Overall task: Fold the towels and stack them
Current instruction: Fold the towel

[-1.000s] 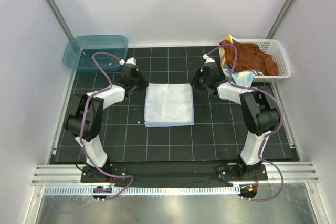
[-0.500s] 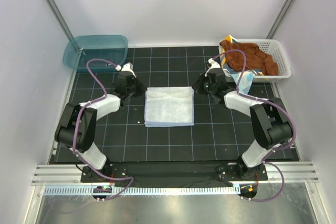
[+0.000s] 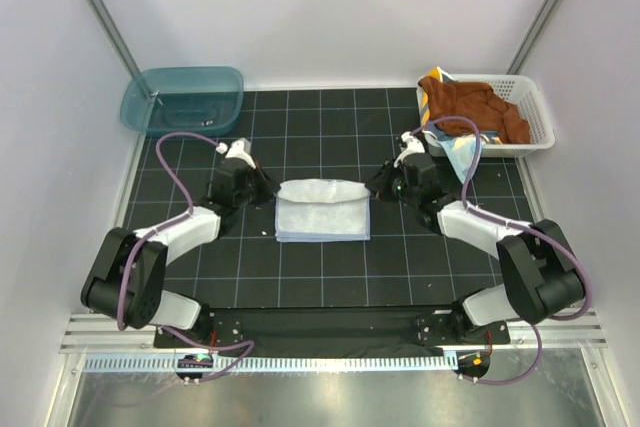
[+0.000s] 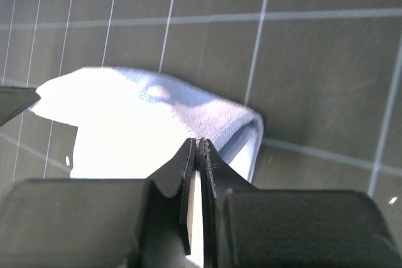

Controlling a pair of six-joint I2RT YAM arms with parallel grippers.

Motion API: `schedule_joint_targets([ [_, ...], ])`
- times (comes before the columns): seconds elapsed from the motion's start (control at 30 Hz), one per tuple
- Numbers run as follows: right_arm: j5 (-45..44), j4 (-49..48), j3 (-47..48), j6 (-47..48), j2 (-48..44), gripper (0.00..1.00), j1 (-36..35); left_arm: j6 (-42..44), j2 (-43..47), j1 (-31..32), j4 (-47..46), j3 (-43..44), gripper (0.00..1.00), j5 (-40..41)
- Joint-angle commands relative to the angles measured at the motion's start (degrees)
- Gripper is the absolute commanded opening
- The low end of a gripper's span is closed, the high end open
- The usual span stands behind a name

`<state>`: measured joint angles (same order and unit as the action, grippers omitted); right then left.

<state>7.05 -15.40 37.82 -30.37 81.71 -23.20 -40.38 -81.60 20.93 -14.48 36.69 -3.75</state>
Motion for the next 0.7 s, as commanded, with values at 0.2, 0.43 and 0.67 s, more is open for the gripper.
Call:
schedule_joint_targets([
  [0.2, -6.79, -2.97, -8.37, -2.15, -9.64, 0.11, -5.89, -0.40, 8.04, 2.71, -4.24, -8.03, 0.00, 3.22],
  [0.43, -10.74, -2.88, -12.68, -3.29, -14.21, 0.11, -7.65, -0.66, 11.90, 3.68, -4.50, -12.07, 0.00, 4.88],
  [0.67, -12.14, -2.27, -14.44, -3.99, -16.32, 0.11, -9.32, -1.72, 15.33, 4.38, -3.45, -14.10, 0.00, 5.68],
])
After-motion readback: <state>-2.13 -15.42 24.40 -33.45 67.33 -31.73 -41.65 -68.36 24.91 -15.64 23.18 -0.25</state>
